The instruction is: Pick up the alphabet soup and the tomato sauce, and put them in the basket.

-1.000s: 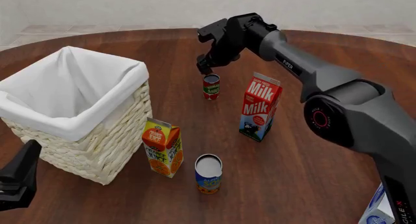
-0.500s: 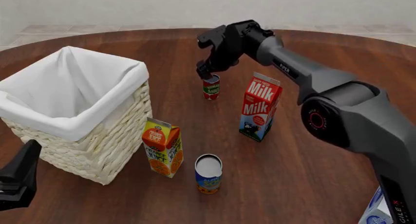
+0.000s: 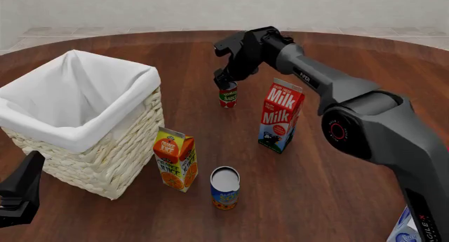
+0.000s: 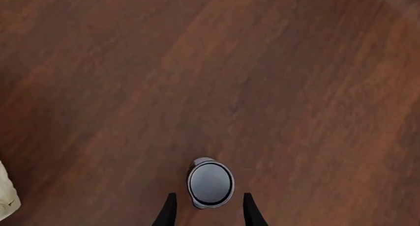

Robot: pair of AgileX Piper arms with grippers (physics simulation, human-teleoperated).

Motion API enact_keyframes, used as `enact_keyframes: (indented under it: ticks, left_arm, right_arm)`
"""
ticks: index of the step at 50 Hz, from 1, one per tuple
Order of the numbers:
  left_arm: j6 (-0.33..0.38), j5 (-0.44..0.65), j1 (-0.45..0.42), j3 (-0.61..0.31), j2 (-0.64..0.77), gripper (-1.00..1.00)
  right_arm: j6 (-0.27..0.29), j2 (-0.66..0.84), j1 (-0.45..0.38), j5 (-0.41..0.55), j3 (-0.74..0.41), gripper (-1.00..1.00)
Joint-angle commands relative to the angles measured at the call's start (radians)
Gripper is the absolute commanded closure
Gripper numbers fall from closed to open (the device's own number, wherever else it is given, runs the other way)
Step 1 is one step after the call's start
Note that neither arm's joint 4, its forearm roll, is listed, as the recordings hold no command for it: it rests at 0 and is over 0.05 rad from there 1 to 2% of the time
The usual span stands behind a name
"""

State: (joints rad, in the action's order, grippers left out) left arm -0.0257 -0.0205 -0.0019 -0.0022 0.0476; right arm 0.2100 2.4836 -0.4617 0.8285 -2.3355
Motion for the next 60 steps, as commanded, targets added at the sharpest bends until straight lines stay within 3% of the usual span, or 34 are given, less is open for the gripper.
enact_keyframes:
  ticks: [1,17,45,60]
  left_arm:
    - [0.000,0.000,0.000,0.000,0.000,-1.00]
    - [0.000,0.000,0.000,0.000,0.000,-1.00]
    - [0.000,0.000,0.000,0.000,0.000,-1.00]
    - [0.000,0.000,0.000,0.000,0.000,-1.00]
  right_arm:
    - [0.004,0.010,0.003,-0.001,-0.003,-1.00]
    - [0.004,0.026,0.006,-0.006,-0.003,-1.00]
    - [0.007,-0.028,0.011,-0.094,0.152,-1.00]
    - [0.007,0.070,0.010,-0.002,-0.030,-1.00]
